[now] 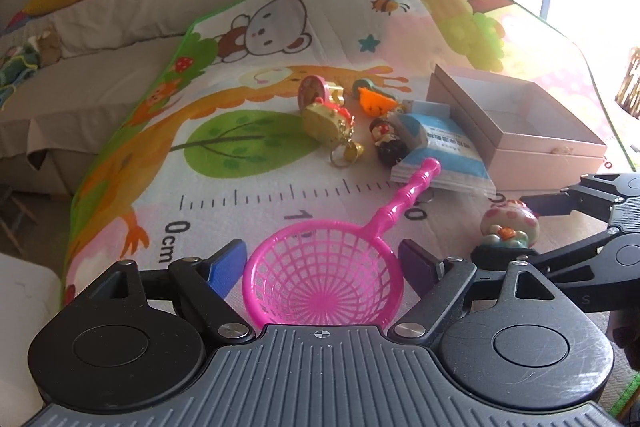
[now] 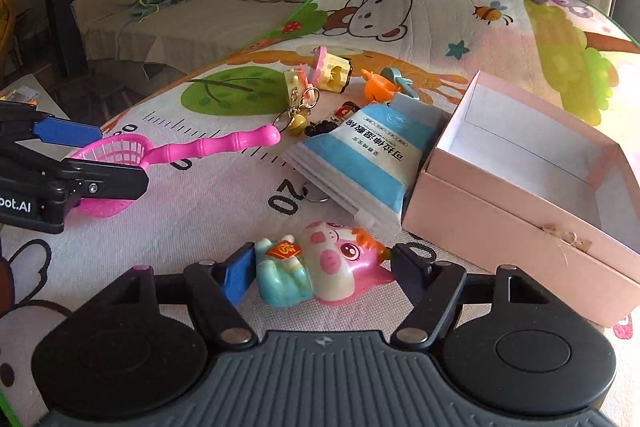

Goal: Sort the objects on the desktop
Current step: 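Carry the net into the pink box with the left tool while the right tool drops the owl there, then grasp the blue wet-wipe pack with the right tool while the left tool grasps the black-and-red doll keychain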

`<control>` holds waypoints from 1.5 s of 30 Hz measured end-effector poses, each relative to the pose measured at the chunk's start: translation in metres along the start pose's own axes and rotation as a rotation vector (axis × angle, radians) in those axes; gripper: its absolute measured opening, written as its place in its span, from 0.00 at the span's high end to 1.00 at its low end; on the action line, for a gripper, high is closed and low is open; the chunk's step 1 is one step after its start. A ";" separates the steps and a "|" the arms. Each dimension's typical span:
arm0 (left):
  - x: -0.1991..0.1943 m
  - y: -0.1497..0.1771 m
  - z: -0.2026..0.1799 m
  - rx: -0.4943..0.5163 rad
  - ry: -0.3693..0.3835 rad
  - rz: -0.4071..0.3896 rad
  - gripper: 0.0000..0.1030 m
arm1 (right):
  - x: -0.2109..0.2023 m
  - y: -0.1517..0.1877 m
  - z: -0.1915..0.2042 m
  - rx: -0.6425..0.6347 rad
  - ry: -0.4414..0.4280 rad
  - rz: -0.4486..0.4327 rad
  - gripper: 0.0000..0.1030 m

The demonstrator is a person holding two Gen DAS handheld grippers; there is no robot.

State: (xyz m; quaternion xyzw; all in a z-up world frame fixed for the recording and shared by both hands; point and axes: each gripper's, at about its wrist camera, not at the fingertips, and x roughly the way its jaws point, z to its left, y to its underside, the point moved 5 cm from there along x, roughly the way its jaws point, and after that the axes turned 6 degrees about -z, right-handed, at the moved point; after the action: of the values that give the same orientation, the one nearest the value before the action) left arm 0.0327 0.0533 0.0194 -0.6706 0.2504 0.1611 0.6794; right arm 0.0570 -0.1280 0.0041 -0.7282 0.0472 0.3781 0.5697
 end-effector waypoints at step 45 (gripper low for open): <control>0.067 -0.008 -0.010 0.060 -0.117 -0.052 0.00 | -0.017 -0.060 -0.099 0.072 0.186 -0.144 0.15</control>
State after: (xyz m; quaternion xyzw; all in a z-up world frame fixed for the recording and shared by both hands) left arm 0.0910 0.0349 -0.0110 -0.6456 0.1973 0.1748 0.7168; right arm 0.1248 -0.1989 0.0685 -0.7409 0.0610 0.2650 0.6141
